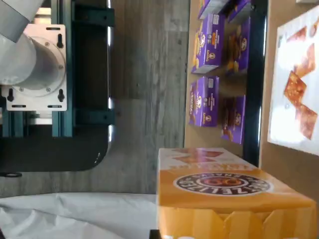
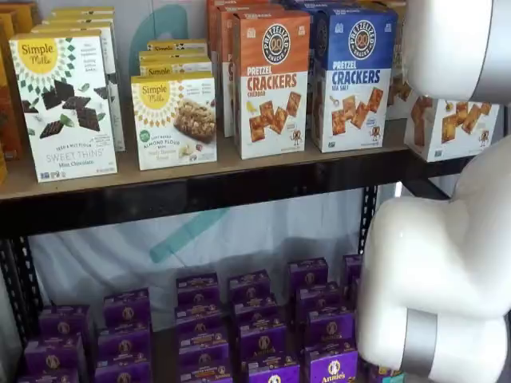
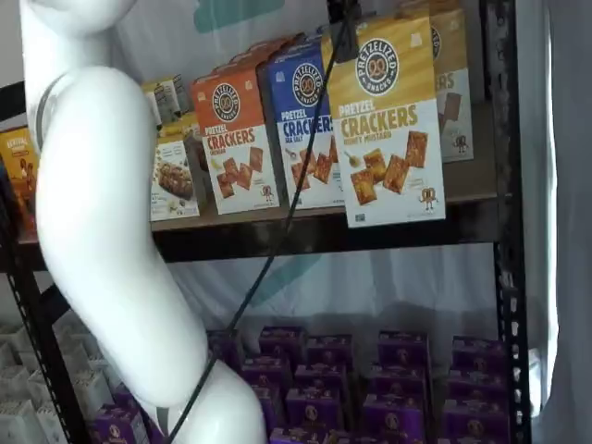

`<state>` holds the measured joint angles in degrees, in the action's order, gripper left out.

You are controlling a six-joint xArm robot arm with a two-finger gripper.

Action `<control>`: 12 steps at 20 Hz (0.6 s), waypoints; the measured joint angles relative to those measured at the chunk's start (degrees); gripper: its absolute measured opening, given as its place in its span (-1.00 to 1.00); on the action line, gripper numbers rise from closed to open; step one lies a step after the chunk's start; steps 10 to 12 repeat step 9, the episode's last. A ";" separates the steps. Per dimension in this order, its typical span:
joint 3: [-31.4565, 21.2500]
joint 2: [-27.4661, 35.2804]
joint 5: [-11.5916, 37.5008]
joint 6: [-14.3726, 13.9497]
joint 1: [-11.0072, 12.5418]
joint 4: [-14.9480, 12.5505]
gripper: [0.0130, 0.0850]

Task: Retrieve the yellow and white box located on the top shelf, the sixth one from the left

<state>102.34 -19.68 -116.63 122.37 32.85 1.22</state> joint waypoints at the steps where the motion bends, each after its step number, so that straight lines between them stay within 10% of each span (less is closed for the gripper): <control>1: -0.42 -0.38 -0.17 -0.12 -0.13 -0.01 0.33; 12: -3.45 -2.77 -0.41 -1.32 -1.24 0.08 0.33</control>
